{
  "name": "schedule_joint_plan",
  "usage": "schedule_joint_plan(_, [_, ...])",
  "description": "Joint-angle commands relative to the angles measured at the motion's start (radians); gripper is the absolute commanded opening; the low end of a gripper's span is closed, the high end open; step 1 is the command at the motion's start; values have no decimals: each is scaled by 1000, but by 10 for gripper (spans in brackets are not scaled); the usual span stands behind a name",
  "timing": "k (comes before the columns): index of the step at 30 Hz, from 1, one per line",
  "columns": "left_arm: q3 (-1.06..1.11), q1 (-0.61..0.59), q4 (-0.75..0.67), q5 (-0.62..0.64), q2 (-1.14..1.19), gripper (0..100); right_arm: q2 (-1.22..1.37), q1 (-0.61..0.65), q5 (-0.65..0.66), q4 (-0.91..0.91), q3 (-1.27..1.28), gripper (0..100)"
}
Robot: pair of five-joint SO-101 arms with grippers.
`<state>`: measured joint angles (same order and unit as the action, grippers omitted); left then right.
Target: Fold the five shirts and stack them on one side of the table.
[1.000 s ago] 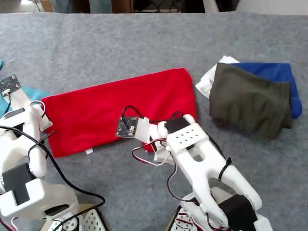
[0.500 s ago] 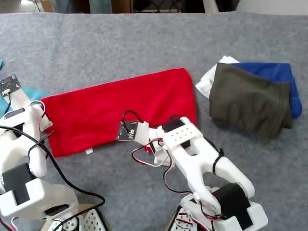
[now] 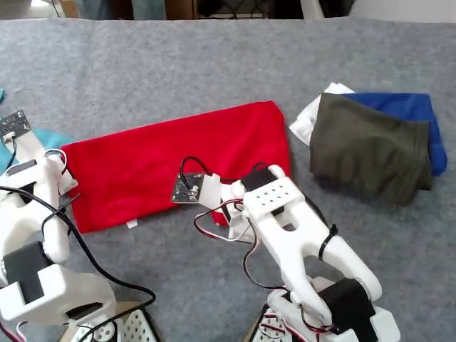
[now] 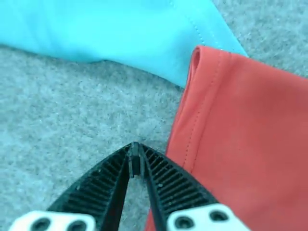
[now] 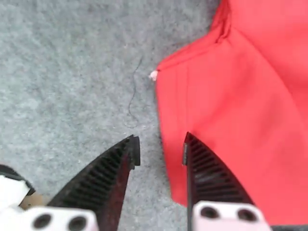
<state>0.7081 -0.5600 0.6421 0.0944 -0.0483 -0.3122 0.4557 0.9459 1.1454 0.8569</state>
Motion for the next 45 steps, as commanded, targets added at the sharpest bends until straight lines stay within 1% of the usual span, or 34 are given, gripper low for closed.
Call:
schedule_joint_plan(1, [-42,-7,-12,5,-8,30,19,-12,9,-58,-35,152])
schedule_joint_plan(7, [-42,-7,-12,5,-8,30,140,-12,9,-152,-36,152])
schedule_joint_plan(17, [-42,-7,-12,5,-8,30,243,-12,11,-180,-33,152])
schedule_joint_plan(19, [-42,-7,-12,5,-8,30,259,-34,11,-193,-44,151])
schedule_joint_plan(24, [-45,-7,-12,6,-8,30,266,-43,38,-195,-59,86])
schedule_joint_plan(32, [-45,-7,-12,9,-8,30,266,-43,38,-209,-58,77])
schedule_joint_plan(36, [-45,-7,-14,9,-8,30,266,-44,38,-209,-61,14])
schedule_joint_plan(45, [-44,-7,-14,9,-8,30,265,-48,38,-181,-62,16])
